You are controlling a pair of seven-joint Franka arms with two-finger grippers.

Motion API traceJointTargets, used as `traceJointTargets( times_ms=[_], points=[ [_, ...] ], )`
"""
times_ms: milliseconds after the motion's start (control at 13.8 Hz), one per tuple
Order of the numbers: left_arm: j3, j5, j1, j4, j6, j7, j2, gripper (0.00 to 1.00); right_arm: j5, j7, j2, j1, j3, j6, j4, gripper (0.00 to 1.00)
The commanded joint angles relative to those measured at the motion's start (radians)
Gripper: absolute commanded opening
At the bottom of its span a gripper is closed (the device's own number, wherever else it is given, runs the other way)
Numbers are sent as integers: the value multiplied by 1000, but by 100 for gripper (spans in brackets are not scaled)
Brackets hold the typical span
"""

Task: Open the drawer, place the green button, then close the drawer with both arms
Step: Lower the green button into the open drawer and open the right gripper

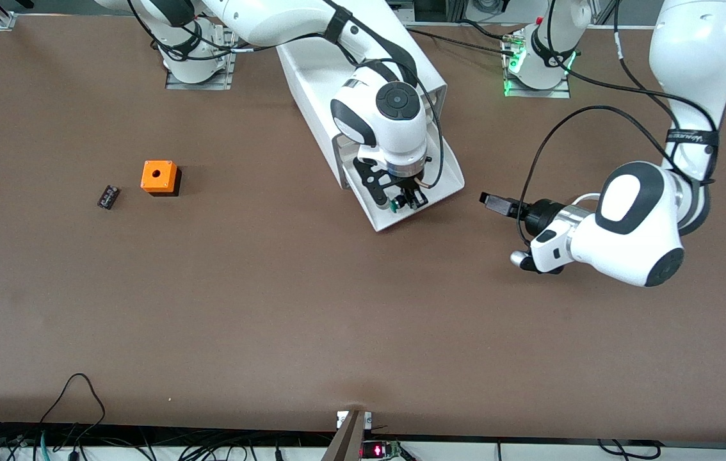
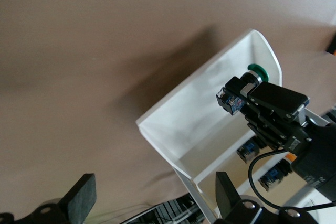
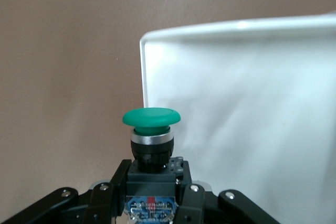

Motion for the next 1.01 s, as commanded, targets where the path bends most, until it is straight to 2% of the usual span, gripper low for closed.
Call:
traceJointTargets(
  times_ms=[0,217,289,362,434,796,940],
  points=[
    [-12,177,-12,39,-24,-71,-58,100,-5,92,35,20,-12,50,0,0],
    [-12,325,-16,120,-85,-60,-59,100,-7,94,37,22,-12,56,0,2],
    [-12,376,-19,134,-93,-54,-53,100,-1,94,37,19,-12,54,0,34],
    [-14,399,-19,133,-87,-36,-49,100,-1,94,35,19,-12,53,0,59],
    [-11,401,-18,134,-78,-11,-42,100,-4,94,34,19,-12,48,0,100],
    [-6,397,-6,139,-21,58,-16,100,-10,74,9,0,-28,33,9,100],
    [-6,396,-13,137,0,34,-16,100,-11,-43,-18,-33,-35,25,9,100]
  ],
)
